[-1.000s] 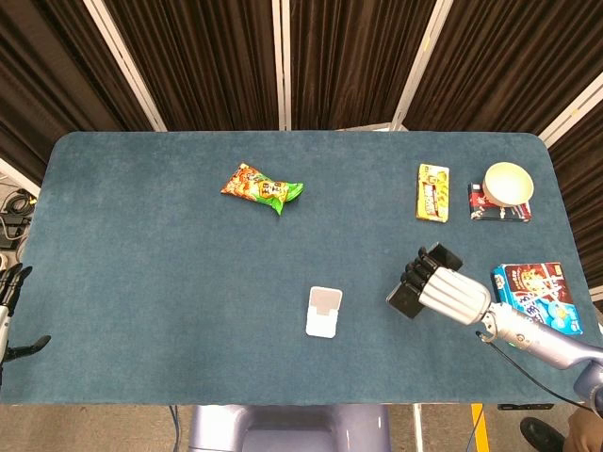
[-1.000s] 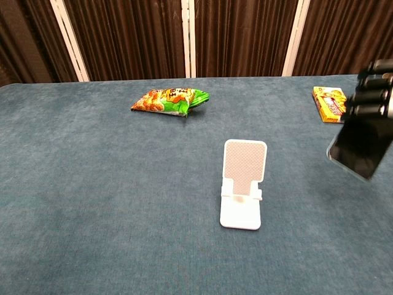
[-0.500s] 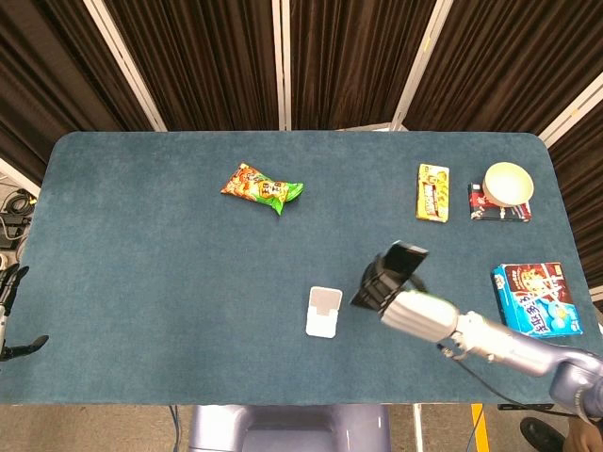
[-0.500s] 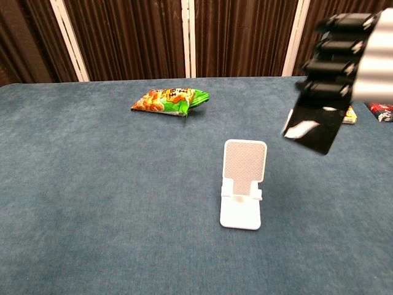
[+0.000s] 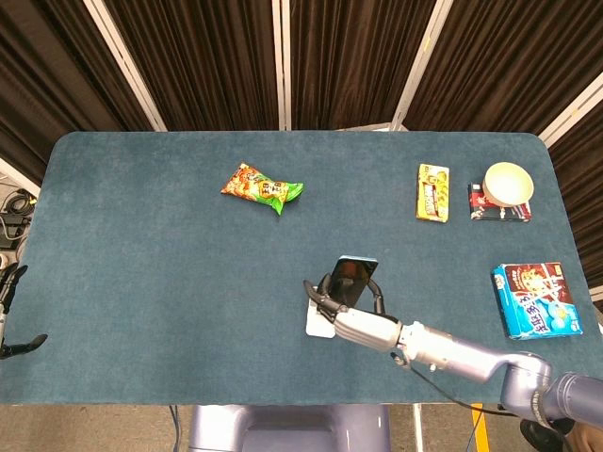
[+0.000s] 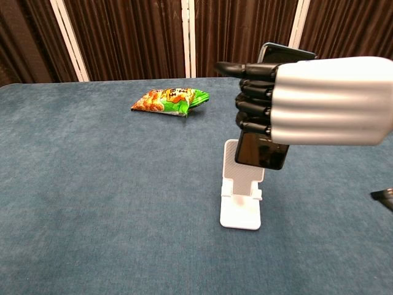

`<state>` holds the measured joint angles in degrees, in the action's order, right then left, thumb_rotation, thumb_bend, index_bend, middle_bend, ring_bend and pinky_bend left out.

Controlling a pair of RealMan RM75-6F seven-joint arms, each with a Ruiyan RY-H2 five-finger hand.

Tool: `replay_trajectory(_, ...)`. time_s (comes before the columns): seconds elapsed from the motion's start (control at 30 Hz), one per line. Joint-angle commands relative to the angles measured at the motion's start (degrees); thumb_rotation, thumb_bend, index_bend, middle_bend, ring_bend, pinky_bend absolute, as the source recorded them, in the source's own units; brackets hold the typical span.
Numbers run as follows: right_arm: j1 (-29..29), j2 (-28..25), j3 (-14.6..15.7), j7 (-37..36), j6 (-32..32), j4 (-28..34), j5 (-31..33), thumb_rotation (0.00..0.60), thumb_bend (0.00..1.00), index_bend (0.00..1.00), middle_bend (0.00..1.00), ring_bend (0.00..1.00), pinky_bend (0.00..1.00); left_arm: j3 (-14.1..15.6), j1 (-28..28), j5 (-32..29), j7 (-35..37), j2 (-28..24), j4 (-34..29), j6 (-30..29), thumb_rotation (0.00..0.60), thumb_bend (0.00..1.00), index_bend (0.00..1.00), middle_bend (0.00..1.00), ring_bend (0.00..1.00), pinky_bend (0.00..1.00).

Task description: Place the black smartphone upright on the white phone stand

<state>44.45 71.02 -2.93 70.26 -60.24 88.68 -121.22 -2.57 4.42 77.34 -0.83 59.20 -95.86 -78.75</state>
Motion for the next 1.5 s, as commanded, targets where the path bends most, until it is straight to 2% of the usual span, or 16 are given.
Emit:
replay_trajectory(0.03,-0.5,0.7,-1.7,4.1,3.6,2.9,2.4,0.6,0.5,0.61,0.56,0.36,0.09,0.0,0.1,-0.2,0.1,-0.1,0.1,0.3,0.6,0.0,0.0,0.0,0.0,0.0)
replay_trajectory(0.37,-1.0,2.4,-3.9,10.6,11.2,5.5,7.2,0.6,0.5,0.61,0.57,0.36,0.13,-0.2,0.4,-0.7,0.6,-0.1,0.6,0.9,0.6,0.0,0.0,0.0,0.0,0.0)
replay_trajectory(0.7,-1.9,7.2,-5.6,17.6,15.8,6.0,12.0,0.6,0.51,0.61,0.58,0.37,0.14,-0.5,0.6,-1.3,2.2,-0.4,1.3,1.6,0.6,0.0,0.0,0.0,0.0,0.0)
replay_trajectory(0.97,-2.9,8.4,-5.5,21.8,17.3,5.9,13.6,0.6,0.51,0.61,0.58,0.37,0.13,-0.5,0.6,-1.1,2.9,-0.7,1.2,1.5,0.6,0.0,0.0,0.0,0.0,0.0)
replay_trajectory(1.5,-3.5,9.5,-5.0,24.1,17.7,6.7,14.9,0.6,0.5,0.57,0.54,0.37,0.14,-0.3,0.6,-0.9,3.1,-0.8,1.0,1.6,0.6,0.0,0.0,0.0,0.0,0.0)
